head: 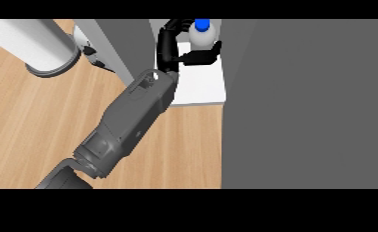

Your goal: Pick up the bottled water, place it into the cabinet and close the cabinet

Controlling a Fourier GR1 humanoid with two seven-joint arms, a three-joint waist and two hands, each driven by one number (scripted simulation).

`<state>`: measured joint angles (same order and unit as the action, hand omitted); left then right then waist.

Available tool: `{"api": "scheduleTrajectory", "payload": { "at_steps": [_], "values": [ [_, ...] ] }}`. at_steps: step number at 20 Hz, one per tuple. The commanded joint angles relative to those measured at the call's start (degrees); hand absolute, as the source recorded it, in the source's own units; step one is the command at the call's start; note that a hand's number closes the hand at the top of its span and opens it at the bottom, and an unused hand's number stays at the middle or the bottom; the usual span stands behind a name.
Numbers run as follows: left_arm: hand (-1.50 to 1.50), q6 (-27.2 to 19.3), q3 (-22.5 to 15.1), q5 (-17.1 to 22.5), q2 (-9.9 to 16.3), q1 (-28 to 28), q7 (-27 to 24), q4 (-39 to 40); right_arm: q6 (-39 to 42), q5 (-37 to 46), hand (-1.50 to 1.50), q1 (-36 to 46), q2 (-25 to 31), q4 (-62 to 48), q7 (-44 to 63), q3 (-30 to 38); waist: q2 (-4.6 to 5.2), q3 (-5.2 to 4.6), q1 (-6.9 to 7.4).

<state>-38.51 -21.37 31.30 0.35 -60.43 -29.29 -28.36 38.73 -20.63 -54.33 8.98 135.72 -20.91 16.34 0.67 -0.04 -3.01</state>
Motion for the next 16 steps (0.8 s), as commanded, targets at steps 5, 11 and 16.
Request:
{"api": "scheduleTrajectory", "payload": {
  "at_steps": [5,11,16],
  "values": [
    [-1.5,1.26,0.66,-3.08,-0.08,-9.19,2.03,13.11,-2.08,-4.95,-1.5,0.8,-0.37,6.03,3.41,-1.16,0.63,-0.02,-0.66],
    [-1.5,3.51,3.88,-0.6,-0.34,-9.02,0.41,14.07,-2.31,-3.99,-1.5,1.57,-0.32,5.95,4.41,-1.07,0.39,-0.04,-0.34],
    [-1.5,5.52,4.64,0.17,-0.33,-10.03,-2.36,11.15,-3.8,-3.65,-1.5,5.34,0.42,4.07,5.55,-0.92,0.1,-0.01,0.4]
  ]
}}
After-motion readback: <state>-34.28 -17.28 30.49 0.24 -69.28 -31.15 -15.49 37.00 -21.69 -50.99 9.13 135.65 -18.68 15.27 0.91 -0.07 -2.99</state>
